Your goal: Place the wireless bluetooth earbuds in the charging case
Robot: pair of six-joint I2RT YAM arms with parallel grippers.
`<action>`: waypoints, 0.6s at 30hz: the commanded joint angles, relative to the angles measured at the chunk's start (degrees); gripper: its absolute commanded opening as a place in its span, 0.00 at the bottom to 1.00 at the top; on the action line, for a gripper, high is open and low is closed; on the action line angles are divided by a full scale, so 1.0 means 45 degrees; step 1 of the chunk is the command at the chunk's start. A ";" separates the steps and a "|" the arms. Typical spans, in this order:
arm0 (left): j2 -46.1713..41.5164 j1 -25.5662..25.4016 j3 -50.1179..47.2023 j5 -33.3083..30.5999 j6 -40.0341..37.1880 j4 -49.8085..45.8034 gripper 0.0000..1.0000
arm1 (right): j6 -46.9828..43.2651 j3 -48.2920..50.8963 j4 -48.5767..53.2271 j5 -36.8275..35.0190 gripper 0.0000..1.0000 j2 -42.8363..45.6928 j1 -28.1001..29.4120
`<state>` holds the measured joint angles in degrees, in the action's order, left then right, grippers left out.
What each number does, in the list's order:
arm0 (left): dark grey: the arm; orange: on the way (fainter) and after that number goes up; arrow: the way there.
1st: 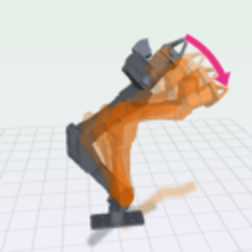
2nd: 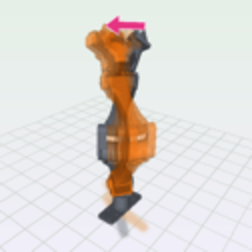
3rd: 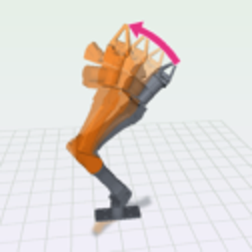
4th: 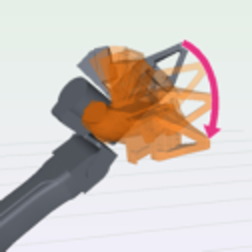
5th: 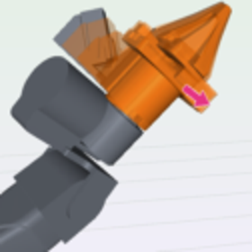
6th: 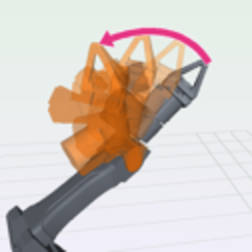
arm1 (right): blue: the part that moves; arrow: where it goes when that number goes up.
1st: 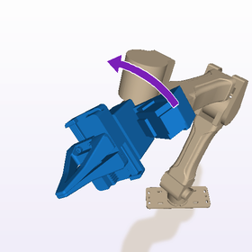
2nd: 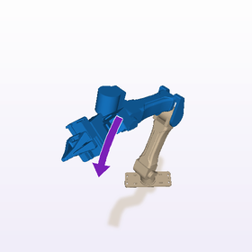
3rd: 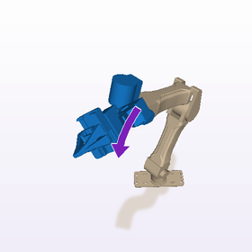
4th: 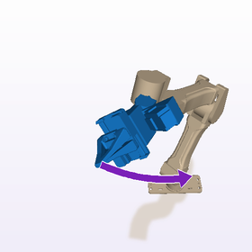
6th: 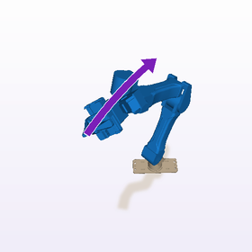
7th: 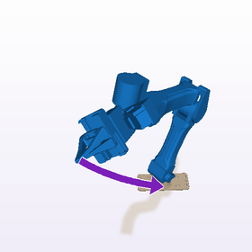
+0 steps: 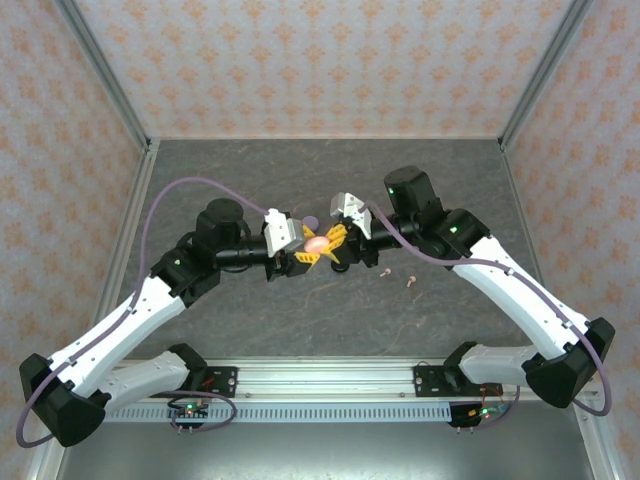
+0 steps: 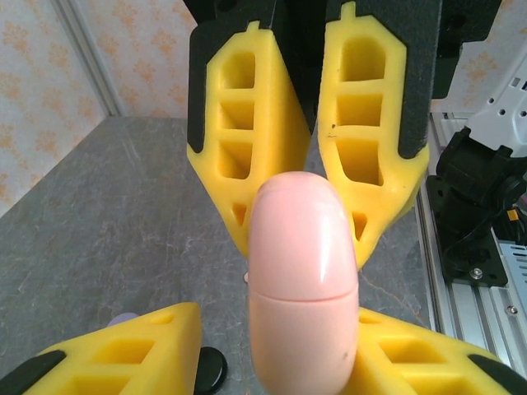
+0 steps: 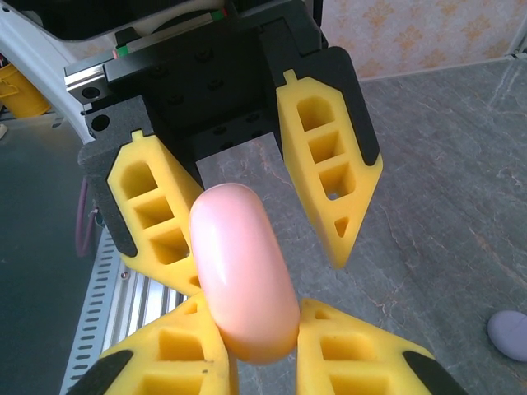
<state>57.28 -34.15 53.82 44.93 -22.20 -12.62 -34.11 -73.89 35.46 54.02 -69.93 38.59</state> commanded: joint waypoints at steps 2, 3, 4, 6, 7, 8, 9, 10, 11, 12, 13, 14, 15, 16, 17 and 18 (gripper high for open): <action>-0.0038 -0.0084 -0.0048 0.0208 0.0307 0.0390 0.43 | 0.0031 -0.0284 -0.0141 0.0222 0.18 -0.0183 0.0058; -0.0014 -0.0087 -0.0017 0.0276 0.0375 0.0435 0.43 | 0.0020 -0.0333 -0.0072 0.0217 0.18 -0.0252 0.0058; 0.0015 -0.0087 0.0008 0.0345 0.0381 0.0479 0.43 | 0.0003 -0.0378 0.0013 0.0221 0.18 -0.0304 0.0065; 0.0094 -0.0089 0.0087 0.0460 0.0431 0.0495 0.44 | -0.0039 -0.0398 0.0116 0.0212 0.18 -0.0411 0.0058; 0.0122 -0.0086 0.0116 0.0499 0.0442 0.0484 0.44 | -0.0052 -0.0424 0.0127 0.0216 0.18 -0.0429 0.0067; 0.0157 -0.0084 0.0149 0.0522 0.0453 0.0481 0.43 | -0.0050 -0.0434 0.0132 0.0222 0.18 -0.0463 0.0074; 0.0181 -0.0084 0.0149 0.0558 0.0459 0.0465 0.43 | -0.0038 -0.0430 0.0140 0.0222 0.18 -0.0484 0.0077; 0.0201 -0.0086 0.0167 0.0601 0.0454 0.0476 0.41 | -0.0019 -0.0444 0.0146 0.0241 0.18 -0.0490 0.0077; 0.0239 -0.0087 0.0190 0.0612 0.0431 0.0444 0.38 | -0.0018 -0.0442 0.0145 0.0241 0.18 -0.0495 0.0080; 0.0265 -0.0086 0.0212 0.0616 0.0425 0.0360 0.35 | 0.0010 -0.0450 0.0110 0.0259 0.18 -0.0473 0.0077; 0.0294 -0.0084 0.0226 0.0618 0.0400 0.0299 0.34 | 0.0026 -0.0441 0.0061 0.0273 0.18 -0.0460 0.0078; 0.0299 -0.0085 0.0237 0.0608 0.0365 0.0248 0.33 | 0.0056 -0.0427 0.0022 0.0281 0.18 -0.0418 0.0087; 0.0318 -0.0087 0.0230 0.0588 0.0343 0.0213 0.32 | 0.0050 -0.0429 0.0012 0.0266 0.18 -0.0398 0.0077; 0.0319 -0.0086 0.0229 0.0583 0.0307 0.0152 0.30 | 0.0060 -0.0432 0.0006 0.0257 0.18 -0.0398 0.0077; 0.0319 -0.0082 0.0239 0.0583 0.0279 0.0112 0.28 | 0.0067 -0.0417 0.0006 0.0240 0.18 -0.0372 0.0077; 0.0324 -0.0085 0.0245 0.0568 0.0260 0.0062 0.27 | 0.0059 -0.0436 0.0000 0.0227 0.18 -0.0376 0.0077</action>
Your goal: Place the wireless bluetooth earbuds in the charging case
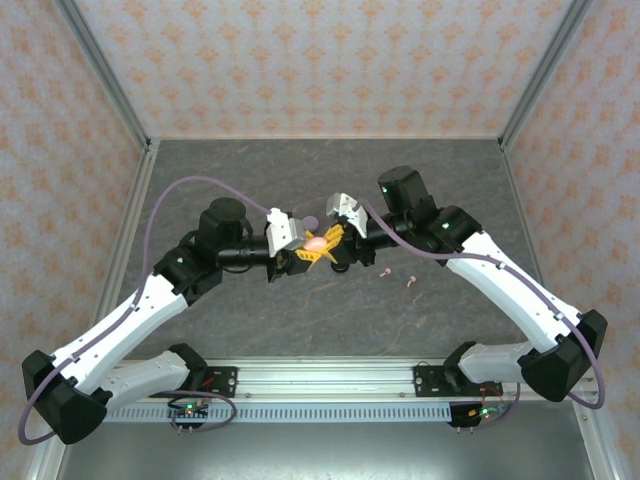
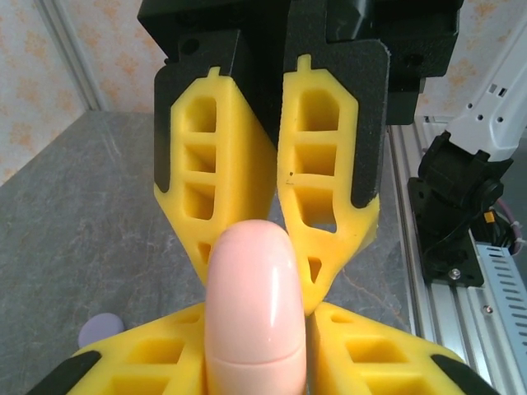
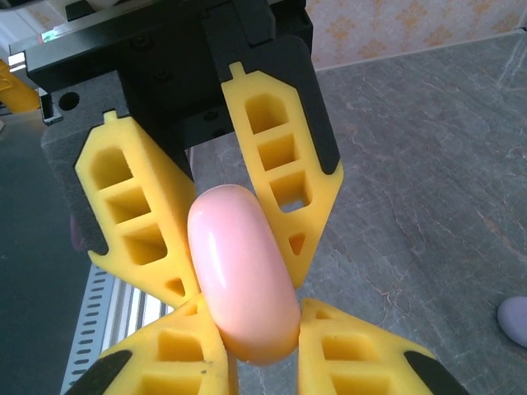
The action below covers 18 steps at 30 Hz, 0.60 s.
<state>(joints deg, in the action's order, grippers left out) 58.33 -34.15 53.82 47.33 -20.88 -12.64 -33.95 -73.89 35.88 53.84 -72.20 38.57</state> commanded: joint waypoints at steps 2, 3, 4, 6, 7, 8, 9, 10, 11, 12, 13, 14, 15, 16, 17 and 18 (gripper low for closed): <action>0.0086 -0.0085 0.0246 0.0020 -0.0105 -0.0078 0.25 | 0.0026 -0.0389 -0.0064 0.0211 0.18 0.0193 0.0082; 0.0086 -0.0086 0.0246 0.0016 -0.0141 -0.0148 0.24 | 0.0028 -0.0398 -0.0063 0.0198 0.19 0.0186 0.0080; 0.0086 -0.0087 0.0247 0.0019 -0.0163 -0.0196 0.22 | 0.0025 -0.0401 -0.0043 0.0183 0.19 0.0207 0.0072; 0.0066 -0.0087 0.0248 0.0014 -0.0213 -0.0305 0.17 | 0.0015 -0.0412 -0.0006 0.0126 0.20 0.0236 0.0082; 0.0047 -0.0087 0.0256 0.0011 -0.0215 -0.0325 0.15 | 0.0030 -0.0440 0.0043 0.0073 0.22 0.0245 0.0082; 0.0028 -0.0088 0.0259 -0.0004 -0.0208 -0.0364 0.13 | 0.0045 -0.0472 0.0105 0.0003 0.24 0.0245 0.0063; 0.0008 -0.0086 0.0247 0.0000 -0.0216 -0.0358 0.12 | 0.0045 -0.0523 0.0168 -0.0073 0.26 0.0281 0.0062; -0.0031 -0.0087 0.0246 -0.0028 -0.0210 -0.0366 0.11 | 0.0012 -0.0533 0.0251 -0.0205 0.30 0.0347 0.0062; -0.0050 -0.0087 0.0246 -0.0042 -0.0204 -0.0364 0.09 | -0.0017 -0.0529 0.0332 -0.0392 0.34 0.0440 0.0064; -0.0075 -0.0082 0.0246 -0.0065 -0.0216 -0.0357 0.09 | -0.0048 -0.0488 0.0372 -0.0543 0.37 0.0535 0.0044; -0.0100 -0.0087 0.0256 -0.0083 -0.0216 -0.0369 0.08 | -0.0090 -0.0420 0.0397 -0.0705 0.40 0.0674 0.0024; -0.0110 -0.0085 0.0252 -0.0107 -0.0205 -0.0356 0.08 | -0.0120 -0.0326 0.0375 -0.0852 0.42 0.0818 -0.0014; -0.0110 -0.0086 0.0247 -0.0117 -0.0212 -0.0366 0.08 | -0.0135 -0.0218 0.0335 -0.0934 0.44 0.0905 -0.0035; -0.0126 -0.0087 0.0247 -0.0174 -0.0222 -0.0381 0.08 | -0.0130 -0.0118 0.0308 -0.1084 0.46 0.0905 -0.0049; -0.0128 -0.0086 0.0247 -0.0217 -0.0222 -0.0362 0.08 | -0.0113 -0.0063 0.0277 -0.1177 0.49 0.1075 -0.0074; -0.0129 -0.0087 0.0246 -0.0229 -0.0203 -0.0359 0.08 | -0.0111 -0.0045 0.0255 -0.1265 0.53 0.1291 -0.0074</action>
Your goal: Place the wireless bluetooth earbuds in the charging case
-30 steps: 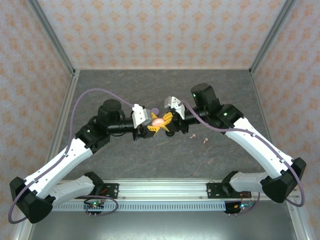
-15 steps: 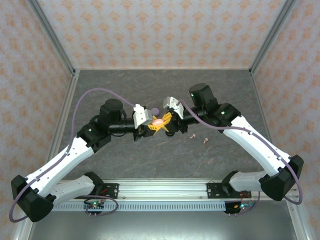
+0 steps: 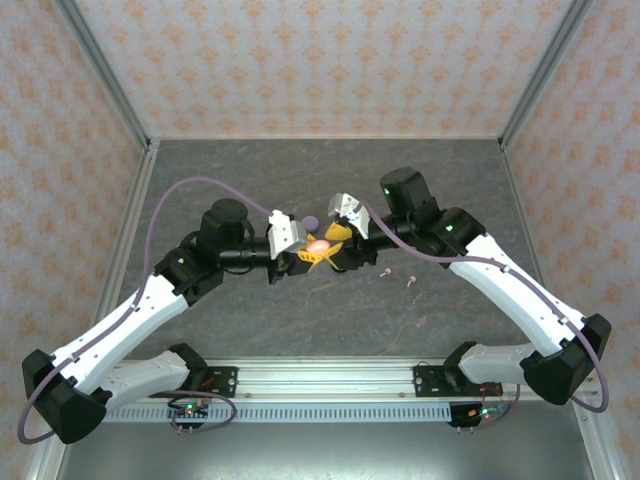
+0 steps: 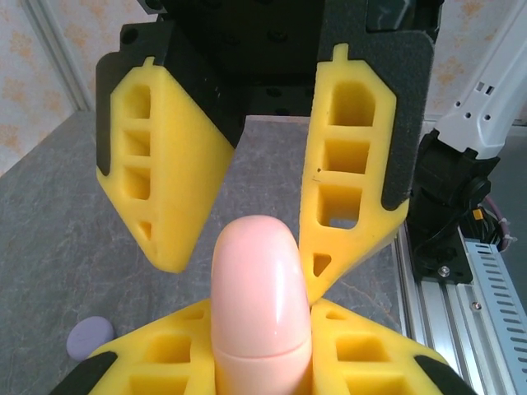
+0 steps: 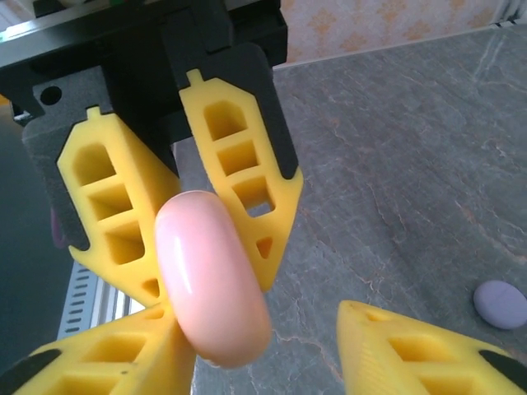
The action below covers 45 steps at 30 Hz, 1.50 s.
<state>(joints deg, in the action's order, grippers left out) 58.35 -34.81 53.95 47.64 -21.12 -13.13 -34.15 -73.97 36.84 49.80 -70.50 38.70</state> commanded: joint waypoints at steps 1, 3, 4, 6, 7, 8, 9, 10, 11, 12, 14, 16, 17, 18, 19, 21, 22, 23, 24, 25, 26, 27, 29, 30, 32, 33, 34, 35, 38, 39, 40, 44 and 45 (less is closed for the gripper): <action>-0.0134 0.0065 0.0217 -0.0321 -0.0155 -0.0248 0.08 | -0.0043 -0.0006 0.0002 -0.0430 0.56 0.0991 -0.0123; -0.0107 0.0059 0.0232 -0.0332 -0.0150 -0.0231 0.07 | -0.0028 -0.0016 -0.0051 -0.0507 0.60 0.1071 -0.0123; -0.0080 0.0059 0.0237 -0.0332 -0.0130 -0.0247 0.07 | -0.0043 -0.0045 -0.0080 -0.0548 0.61 0.1111 -0.0133; -0.0062 0.0059 0.0254 -0.0322 -0.0155 -0.0276 0.06 | -0.0149 -0.0072 -0.0046 -0.0663 0.62 0.1154 -0.0139; -0.0056 0.0059 0.0256 -0.0332 -0.0160 -0.0288 0.06 | -0.0253 -0.0104 0.0019 -0.0736 0.63 0.1184 -0.0129; -0.0061 0.0059 0.0256 -0.0332 -0.0170 -0.0287 0.06 | -0.0333 -0.0140 0.0113 -0.0825 0.63 0.1194 -0.0129; -0.0061 0.0059 0.0256 -0.0332 -0.0181 -0.0332 0.05 | -0.0404 -0.0191 0.0218 -0.0919 0.64 0.1214 -0.0142; -0.0069 0.0059 0.0257 -0.0332 -0.0182 -0.0346 0.04 | -0.0519 -0.0216 0.0396 -0.0982 0.64 0.1247 -0.0160; -0.0075 0.0060 0.0256 -0.0332 -0.0188 -0.0356 0.04 | -0.0605 -0.0274 0.0542 -0.1034 0.65 0.1252 -0.0162; -0.0075 0.0059 0.0259 -0.0332 -0.0190 -0.0365 0.04 | -0.0661 -0.0286 0.0664 -0.1094 0.65 0.1289 -0.0162; -0.0075 0.0059 0.0256 -0.0314 -0.0209 -0.0365 0.04 | -0.0731 -0.0224 0.0758 -0.1182 0.65 0.1367 -0.0162; -0.0066 0.0059 0.0271 -0.0264 -0.0208 -0.0328 0.04 | -0.0675 -0.0071 0.0665 -0.1182 0.65 0.1409 -0.0160; -0.0057 0.0069 0.0276 -0.0237 -0.0203 -0.0315 0.04 | -0.0628 -0.0013 0.0562 -0.1115 0.65 0.1401 -0.0162; -0.0046 0.0059 0.0305 -0.0191 -0.0216 -0.0312 0.05 | -0.0514 0.0043 0.0427 -0.0974 0.65 0.1361 -0.0162; -0.0036 0.0059 0.0337 -0.0123 -0.0208 -0.0311 0.04 | -0.0410 0.0072 0.0305 -0.0800 0.64 0.1286 -0.0162; 0.0002 0.0059 0.0408 -0.0073 -0.0208 -0.0362 0.04 | -0.0375 -0.0046 0.0370 -0.0619 0.63 0.1099 -0.0159; 0.0022 0.0064 0.0459 -0.0081 -0.0235 -0.0441 0.03 | -0.0437 -0.0135 0.0504 -0.0625 0.62 0.1006 -0.0152; 0.0022 0.0059 0.0477 -0.0126 -0.0265 -0.0500 0.02 | -0.0489 -0.0211 0.0607 -0.0637 0.62 0.0968 -0.0159; 0.0008 0.0059 0.0495 -0.0160 -0.0285 -0.0545 0.02 | -0.0559 -0.0266 0.0641 -0.0657 0.62 0.0977 -0.0159; 0.0003 0.0059 0.0491 -0.0228 -0.0314 -0.0569 0.02 | -0.0555 -0.0269 0.0606 -0.0640 0.62 0.0999 -0.0160; -0.0026 0.0059 0.0472 -0.0254 -0.0347 -0.0585 0.01 | -0.0541 -0.0277 0.0547 -0.0601 0.63 0.1030 -0.0162; -0.0036 0.0059 0.0472 -0.0288 -0.0355 -0.0559 0.01 | -0.0475 -0.0273 0.0444 -0.0527 0.65 0.1027 -0.0161; -0.0056 0.0059 0.0440 -0.0293 -0.0345 -0.0499 0.00 | -0.0335 -0.0257 0.0256 -0.0399 0.67 0.0949 -0.0162; -0.0057 0.0059 0.0432 -0.0278 -0.0317 -0.0417 0.00 | -0.0240 -0.0243 0.0114 -0.0322 0.67 0.0870 -0.0162; -0.0036 0.0059 0.0425 -0.0233 -0.0261 -0.0298 0.00 | -0.0047 -0.0288 -0.0162 -0.0127 0.67 0.0670 -0.0162; -0.0019 0.0059 0.0416 -0.0214 -0.0250 -0.0273 0.00 | 0.0036 -0.0343 -0.0296 -0.0009 0.67 0.0667 -0.0162; -0.0017 0.0059 0.0430 -0.0195 -0.0253 -0.0267 0.00 | 0.0096 -0.0418 -0.0361 0.0048 0.67 0.0338 -0.0162; -0.0027 0.0059 0.0447 -0.0190 -0.0248 -0.0285 0.00 | 0.0121 -0.0517 -0.0389 0.0130 0.67 0.0195 -0.0162; -0.0036 0.0059 0.0417 -0.0204 -0.0275 -0.0286 0.00 | 0.0149 -0.0680 -0.0458 0.0280 0.66 -0.0021 -0.0160; -0.0056 0.0059 0.0418 -0.0215 -0.0269 -0.0288 0.00 | 0.0164 -0.0677 -0.0533 0.0266 0.67 -0.0038 -0.0169; -0.0056 0.0059 0.0416 -0.0204 -0.0276 -0.0286 0.00 | 0.0187 -0.0675 -0.0607 0.0210 0.66 -0.0057 -0.0162; -0.0023 0.0059 0.0405 -0.0156 -0.0243 -0.0234 0.00 | 0.0263 -0.0672 -0.0841 -0.0045 0.64 -0.0024 -0.0162; -0.0017 0.0059 0.0413 -0.0156 -0.0237 -0.0259 0.00 | 0.0265 -0.0678 -0.0889 -0.0154 0.63 0.0036 -0.0161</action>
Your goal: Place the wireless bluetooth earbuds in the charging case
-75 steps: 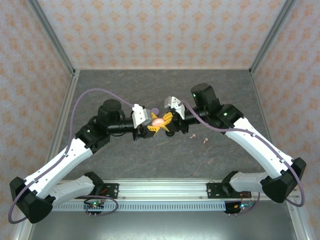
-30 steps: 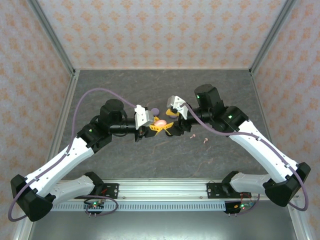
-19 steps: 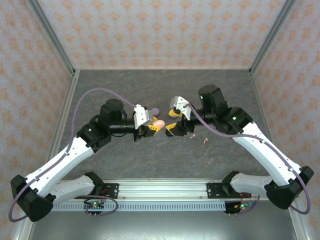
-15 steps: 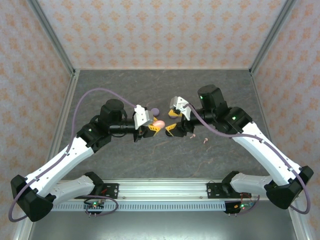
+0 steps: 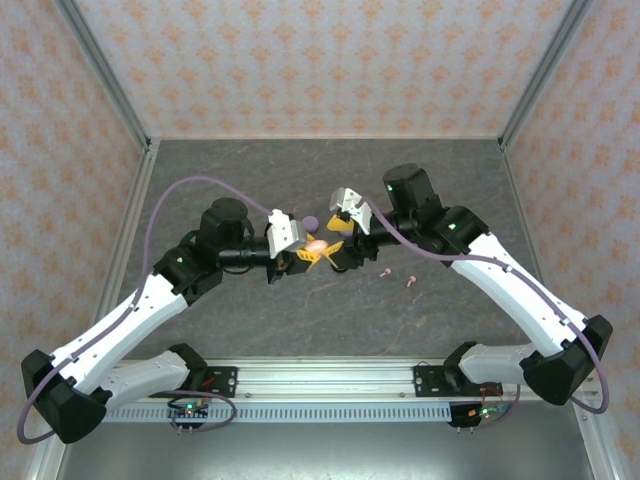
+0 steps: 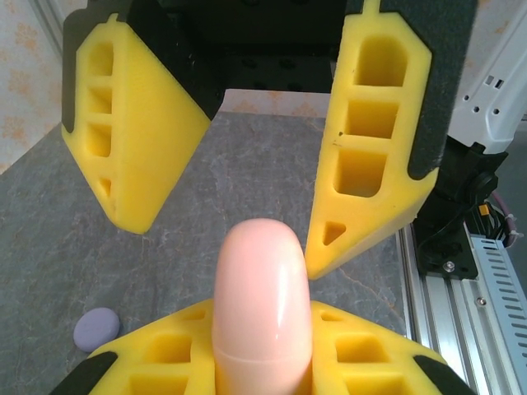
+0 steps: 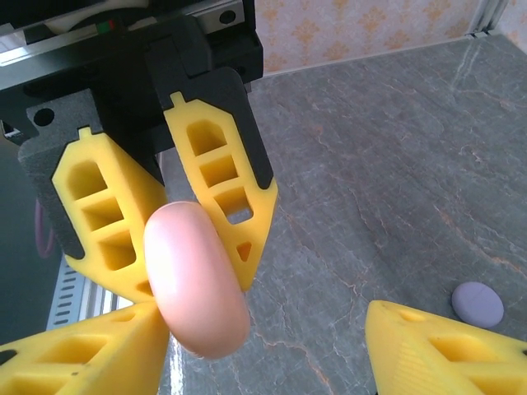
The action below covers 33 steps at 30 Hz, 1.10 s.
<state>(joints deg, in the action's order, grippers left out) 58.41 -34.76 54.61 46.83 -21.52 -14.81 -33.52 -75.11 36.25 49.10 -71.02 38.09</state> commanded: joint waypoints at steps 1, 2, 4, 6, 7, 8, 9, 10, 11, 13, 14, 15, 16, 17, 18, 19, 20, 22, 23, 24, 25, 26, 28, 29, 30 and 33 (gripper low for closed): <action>-0.0017 0.0049 0.0275 0.0024 -0.0155 0.0090 0.00 | 0.0124 -0.0430 -0.0803 -0.0105 0.63 0.0183 -0.0026; -0.0012 0.0050 0.0284 0.0015 -0.0189 0.0047 0.00 | 0.0114 -0.0421 -0.0846 -0.0203 0.63 0.0233 -0.0021; -0.0012 0.0049 0.0299 0.0014 -0.0226 0.0005 0.00 | 0.0124 -0.0417 -0.0953 -0.0477 0.63 0.0329 -0.0025; -0.0012 0.0049 0.0289 0.0004 -0.0219 -0.0012 0.00 | 0.0163 -0.0418 -0.1004 -0.0789 0.62 0.0372 -0.0024; -0.0012 0.0050 0.0293 0.0037 -0.0219 -0.0010 0.00 | 0.0179 -0.0439 -0.1010 -0.0929 0.62 0.0373 -0.0031; -0.0013 0.0049 0.0287 0.0025 -0.0219 -0.0010 0.00 | 0.0197 -0.0458 -0.1024 -0.1040 0.62 0.0373 -0.0041; -0.0012 0.0049 0.0292 0.0024 -0.0200 -0.0025 0.00 | 0.0221 -0.0505 -0.1024 -0.1201 0.62 0.0378 -0.0045; -0.0012 0.0049 0.0284 0.0023 -0.0199 -0.0022 0.00 | 0.0226 -0.0516 -0.1026 -0.1324 0.62 0.0385 -0.0046; -0.0012 0.0049 0.0295 0.0039 -0.0194 -0.0015 0.00 | 0.0250 -0.0520 -0.1061 -0.1419 0.62 0.0392 -0.0046; -0.0013 0.0049 0.0271 0.0053 -0.0192 -0.0017 0.00 | 0.0355 -0.0514 -0.1197 -0.1679 0.63 0.0393 -0.0047; -0.0012 0.0049 0.0277 0.0060 -0.0181 -0.0011 0.00 | 0.0384 -0.0543 -0.1202 -0.1794 0.63 0.0350 -0.0046; -0.0029 0.0054 0.0271 0.0063 -0.0169 0.0002 0.00 | 0.0425 -0.0566 -0.1212 -0.1928 0.63 0.0325 -0.0046; -0.0027 0.0047 0.0269 0.0074 -0.0176 0.0009 0.00 | 0.0474 -0.0603 -0.1167 -0.2003 0.63 0.0266 -0.0046; -0.0012 0.0049 0.0276 0.0063 -0.0172 0.0009 0.00 | 0.0467 -0.0640 -0.1124 -0.2005 0.63 0.0237 -0.0046; -0.0026 0.0050 0.0274 0.0072 -0.0172 0.0009 0.00 | 0.0489 -0.0652 -0.1122 -0.1959 0.63 0.0202 -0.0043; -0.0030 0.0049 0.0270 0.0071 -0.0167 0.0009 0.00 | 0.0514 -0.0652 -0.1132 -0.1918 0.63 0.0196 -0.0045; -0.0032 0.0049 0.0279 0.0051 -0.0150 0.0009 0.00 | 0.0516 -0.0652 -0.1141 -0.1884 0.63 0.0206 -0.0046; -0.0034 0.0049 0.0279 0.0054 -0.0159 -0.0026 0.00 | 0.0517 -0.0642 -0.1146 -0.1850 0.63 0.0236 -0.0045; -0.0031 0.0049 0.0275 0.0026 -0.0175 -0.0019 0.00 | 0.0498 -0.0647 -0.1115 -0.1825 0.63 0.0258 -0.0046; -0.0041 0.0049 0.0281 0.0029 -0.0170 -0.0042 0.00 | 0.0437 -0.0652 -0.1038 -0.1762 0.63 0.0292 -0.0046; -0.0048 0.0051 0.0269 0.0006 -0.0174 -0.0030 0.00 | 0.0388 -0.0647 -0.0925 -0.1711 0.63 0.0347 -0.0046; -0.0051 0.0049 0.0272 -0.0025 -0.0155 -0.0041 0.00 | 0.0345 -0.0646 -0.0841 -0.1678 0.64 0.0421 -0.0046; -0.0061 0.0049 0.0260 -0.0100 -0.0162 -0.0055 0.00 | 0.0438 -0.0533 -0.0697 -0.1870 0.64 0.0632 -0.0062; -0.0063 0.0049 0.0246 -0.0145 -0.0144 -0.0049 0.00 | 0.0569 -0.0477 -0.0673 -0.2020 0.64 0.0643 -0.0064; -0.0070 0.0049 0.0215 -0.0218 -0.0157 -0.0049 0.00 | 0.0832 -0.0340 -0.0678 -0.2226 0.64 0.1122 -0.0065; -0.0183 0.0049 0.0059 -0.0466 -0.0052 0.0100 0.00 | 0.2224 0.0150 -0.0818 -0.3510 0.65 0.1789 -0.0083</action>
<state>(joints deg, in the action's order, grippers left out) 58.41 -34.41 54.61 45.91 -21.52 -15.18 -28.99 -75.64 33.32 38.79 -67.48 38.04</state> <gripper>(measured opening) 0.211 0.647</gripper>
